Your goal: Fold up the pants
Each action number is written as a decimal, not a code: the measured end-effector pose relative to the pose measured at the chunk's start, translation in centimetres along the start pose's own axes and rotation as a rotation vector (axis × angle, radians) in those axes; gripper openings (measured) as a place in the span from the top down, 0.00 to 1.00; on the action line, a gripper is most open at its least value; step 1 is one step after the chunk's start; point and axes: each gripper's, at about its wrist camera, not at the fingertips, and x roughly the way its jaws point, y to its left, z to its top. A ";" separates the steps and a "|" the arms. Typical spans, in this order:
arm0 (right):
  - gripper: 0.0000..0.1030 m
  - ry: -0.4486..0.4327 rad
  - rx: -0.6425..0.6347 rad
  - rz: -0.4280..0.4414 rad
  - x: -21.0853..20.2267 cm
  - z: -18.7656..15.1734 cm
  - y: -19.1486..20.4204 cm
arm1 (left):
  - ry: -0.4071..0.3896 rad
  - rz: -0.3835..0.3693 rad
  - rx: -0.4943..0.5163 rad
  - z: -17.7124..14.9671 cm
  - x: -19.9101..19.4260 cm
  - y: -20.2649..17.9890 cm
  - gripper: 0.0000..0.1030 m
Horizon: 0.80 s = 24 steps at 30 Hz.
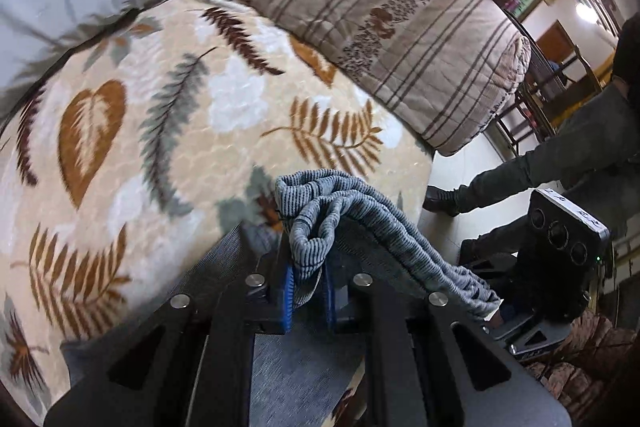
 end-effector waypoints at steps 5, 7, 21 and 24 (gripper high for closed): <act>0.83 0.082 -0.065 -0.003 3.1 -0.5 2.0 | 0.000 0.015 -0.056 -2.7 -0.9 2.2 0.91; 0.83 0.112 -0.089 -0.007 4.1 -0.9 2.8 | -0.003 0.018 -0.080 -3.9 -1.2 3.1 0.91; 0.78 0.315 -0.227 -0.091 11.4 -4.4 4.9 | 0.049 0.089 -0.192 -10.5 0.3 8.3 0.87; 0.73 0.342 -0.240 -0.102 12.6 -4.8 4.9 | 0.061 0.097 -0.203 -11.4 0.9 9.0 0.86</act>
